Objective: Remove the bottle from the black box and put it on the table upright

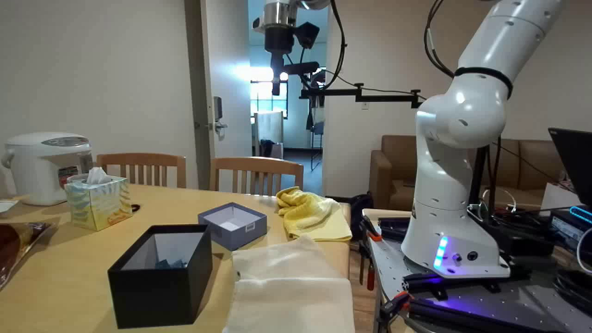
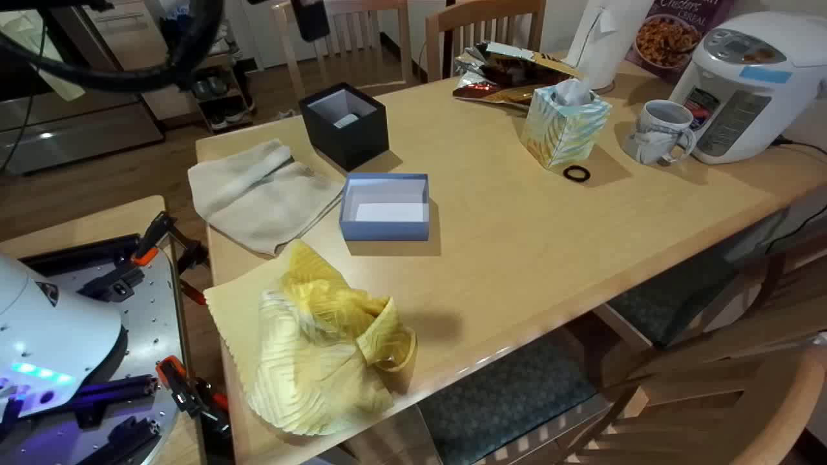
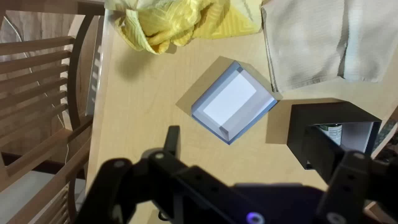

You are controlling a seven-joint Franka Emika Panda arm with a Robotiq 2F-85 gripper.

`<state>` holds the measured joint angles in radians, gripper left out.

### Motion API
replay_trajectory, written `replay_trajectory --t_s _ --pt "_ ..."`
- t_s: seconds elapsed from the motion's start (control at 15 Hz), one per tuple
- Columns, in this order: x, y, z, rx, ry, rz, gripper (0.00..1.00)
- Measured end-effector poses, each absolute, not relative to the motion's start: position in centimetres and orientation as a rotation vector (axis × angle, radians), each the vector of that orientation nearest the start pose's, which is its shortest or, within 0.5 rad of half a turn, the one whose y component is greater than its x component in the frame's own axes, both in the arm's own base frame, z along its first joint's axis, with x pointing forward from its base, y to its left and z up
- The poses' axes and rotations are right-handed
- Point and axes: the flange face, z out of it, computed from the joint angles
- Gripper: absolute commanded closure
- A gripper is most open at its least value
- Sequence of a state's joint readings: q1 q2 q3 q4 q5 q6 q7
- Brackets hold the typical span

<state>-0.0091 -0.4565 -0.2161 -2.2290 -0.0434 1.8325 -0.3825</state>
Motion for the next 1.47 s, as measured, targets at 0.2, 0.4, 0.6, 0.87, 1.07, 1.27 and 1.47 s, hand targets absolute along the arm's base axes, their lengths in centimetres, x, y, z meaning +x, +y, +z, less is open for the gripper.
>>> replay_trajectory --t_s 0.2,0.4,0.6,0.87,1.07,1.27,1.47 --pt "41.1 -10.8 55.1 -3.093 -0.293 -0.104 0.00" --pt "41.7 -9.4 56.2 -3.104 -0.339 -0.132 0.00" --pt "43.6 -6.6 57.4 -3.112 -0.442 -0.154 0.00" --pt "48.0 -3.3 55.6 -3.085 -0.580 -0.083 0.00" --pt "51.4 -1.9 52.6 -3.039 -0.649 -0.010 0.00" --pt "54.1 -0.2 49.5 -2.962 -0.646 0.036 0.00" --pt "56.0 2.4 47.5 -2.863 -0.602 0.053 0.00"
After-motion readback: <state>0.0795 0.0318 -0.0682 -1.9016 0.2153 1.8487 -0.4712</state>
